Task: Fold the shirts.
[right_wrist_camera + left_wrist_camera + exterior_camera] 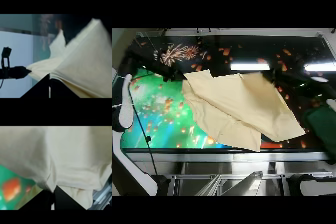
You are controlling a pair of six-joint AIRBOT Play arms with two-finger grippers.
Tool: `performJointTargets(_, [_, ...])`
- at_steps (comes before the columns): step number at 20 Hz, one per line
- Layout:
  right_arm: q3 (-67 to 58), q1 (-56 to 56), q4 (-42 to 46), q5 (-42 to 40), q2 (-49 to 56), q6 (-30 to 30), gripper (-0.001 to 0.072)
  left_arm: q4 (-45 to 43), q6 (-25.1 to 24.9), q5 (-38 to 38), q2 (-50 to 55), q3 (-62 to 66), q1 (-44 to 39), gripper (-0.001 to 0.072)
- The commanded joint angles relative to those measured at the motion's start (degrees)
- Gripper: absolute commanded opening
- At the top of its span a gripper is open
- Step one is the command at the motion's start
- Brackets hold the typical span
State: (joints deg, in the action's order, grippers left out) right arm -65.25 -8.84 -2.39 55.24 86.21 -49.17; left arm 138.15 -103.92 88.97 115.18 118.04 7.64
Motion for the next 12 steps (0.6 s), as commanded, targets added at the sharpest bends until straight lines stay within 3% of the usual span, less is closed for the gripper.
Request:
performJointTargets(1, [-0.63, -6.71, 2.86, 1.86, -21.70, 5.70, 0.0014, 12.22, -9.79, -4.20, -16.59, -3.93, 2.10, 0.0017])
performJointTargets(3, [-0.63, -10.58, 7.48, -0.39, -37.20, 5.70, 0.0015, 15.58, -14.93, -6.71, -31.19, -9.38, 2.73, 0.0018])
performJointTargets(7, [-0.63, -18.71, 19.54, -10.82, -62.64, 3.67, 0.0015, 16.00, -15.17, -7.37, -55.43, -9.27, 7.54, 0.0019])
performJointTargets(9, [-0.66, -22.12, 21.81, -14.99, -69.33, 3.39, 0.0015, 15.98, -14.99, -6.25, -60.13, -3.30, 12.31, 0.0020])
performJointTargets(12, [-0.66, -25.92, 21.70, -15.82, -69.57, 2.45, 0.0014, 15.98, -13.09, -4.94, -58.77, 5.77, 20.46, 0.0019])
